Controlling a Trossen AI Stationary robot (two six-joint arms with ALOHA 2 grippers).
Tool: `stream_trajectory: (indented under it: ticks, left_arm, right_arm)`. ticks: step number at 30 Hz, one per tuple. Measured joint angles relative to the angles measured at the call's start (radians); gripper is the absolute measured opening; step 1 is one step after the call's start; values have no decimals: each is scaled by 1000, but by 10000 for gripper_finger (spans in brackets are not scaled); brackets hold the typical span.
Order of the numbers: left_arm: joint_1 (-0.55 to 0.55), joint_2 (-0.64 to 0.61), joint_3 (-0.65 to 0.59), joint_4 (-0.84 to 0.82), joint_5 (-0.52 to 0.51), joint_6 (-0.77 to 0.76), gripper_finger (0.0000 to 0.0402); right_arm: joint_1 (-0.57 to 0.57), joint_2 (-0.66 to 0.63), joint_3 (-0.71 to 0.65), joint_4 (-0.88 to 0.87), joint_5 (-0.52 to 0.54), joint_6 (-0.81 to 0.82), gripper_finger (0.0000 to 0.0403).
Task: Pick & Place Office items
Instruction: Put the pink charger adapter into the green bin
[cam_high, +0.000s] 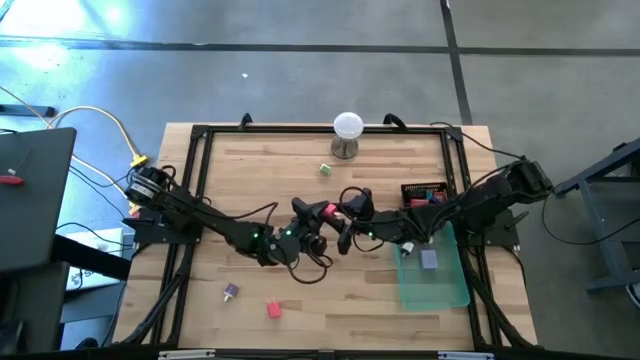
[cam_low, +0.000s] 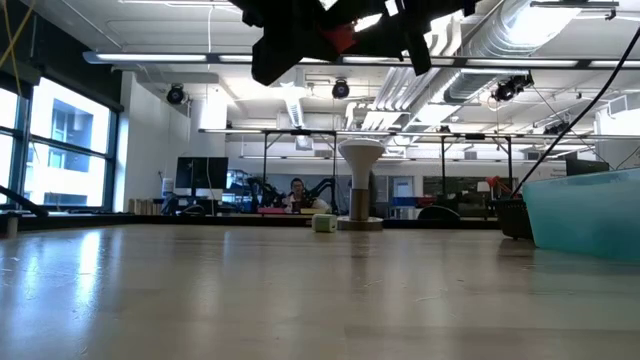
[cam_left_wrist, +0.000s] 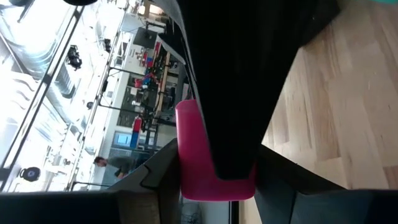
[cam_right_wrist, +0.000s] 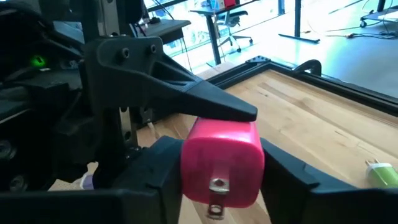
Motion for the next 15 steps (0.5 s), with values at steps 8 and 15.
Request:
stream_trajectory:
  ticks: [8,15]
  left_arm:
    - [0,0,-1,-3,2,2,149]
    - [0,0,-1,1,9,27,166]
  right_arm:
    - [-10,0,0,-22,-15,-2,145]
    - [-10,0,1,-33,-19,-12,145]
